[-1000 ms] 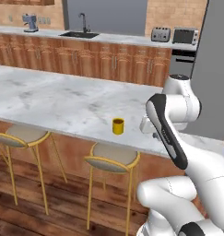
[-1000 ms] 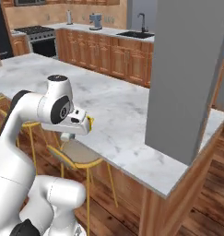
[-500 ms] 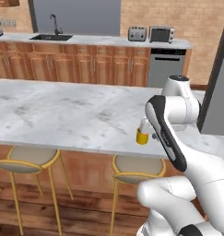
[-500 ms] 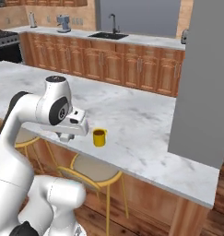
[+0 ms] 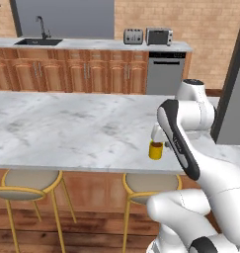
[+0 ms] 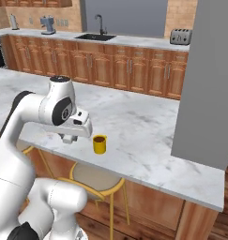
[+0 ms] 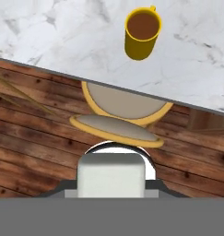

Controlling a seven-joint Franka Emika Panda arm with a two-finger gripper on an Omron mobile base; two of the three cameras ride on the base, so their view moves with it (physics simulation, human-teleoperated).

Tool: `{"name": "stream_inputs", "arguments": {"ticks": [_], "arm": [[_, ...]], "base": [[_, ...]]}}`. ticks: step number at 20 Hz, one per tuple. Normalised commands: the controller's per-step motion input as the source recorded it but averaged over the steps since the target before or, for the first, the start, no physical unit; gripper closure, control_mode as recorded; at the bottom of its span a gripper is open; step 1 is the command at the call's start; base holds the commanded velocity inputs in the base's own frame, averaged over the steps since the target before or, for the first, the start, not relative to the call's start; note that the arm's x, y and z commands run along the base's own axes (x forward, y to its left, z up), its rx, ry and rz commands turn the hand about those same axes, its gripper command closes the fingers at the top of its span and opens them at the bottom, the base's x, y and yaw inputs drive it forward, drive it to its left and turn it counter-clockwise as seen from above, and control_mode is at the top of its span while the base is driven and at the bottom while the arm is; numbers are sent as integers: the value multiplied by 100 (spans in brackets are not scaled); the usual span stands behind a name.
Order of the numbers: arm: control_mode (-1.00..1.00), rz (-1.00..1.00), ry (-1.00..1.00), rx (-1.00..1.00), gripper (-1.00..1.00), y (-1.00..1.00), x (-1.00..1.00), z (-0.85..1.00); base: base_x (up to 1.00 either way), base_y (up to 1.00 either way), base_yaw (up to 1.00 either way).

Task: Pick up the marshmallow and place it in the cup of hot chocolate on the dining counter.

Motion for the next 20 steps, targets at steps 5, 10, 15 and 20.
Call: {"name": "stream_inputs", "arguments": {"ticks": [5, 10, 15, 20], "arm": [[-100, 0, 9, 0, 100, 0, 36, -13], [-100, 3, 26, -1, 100, 0, 78, -12], [-100, 0, 3, 0, 100, 0, 78, -25], [-100, 0, -5, 0, 100, 0, 59, -31]], "base": [[8, 0, 0], [0, 0, 0], [0, 0, 0], [0, 0, 0]]}}
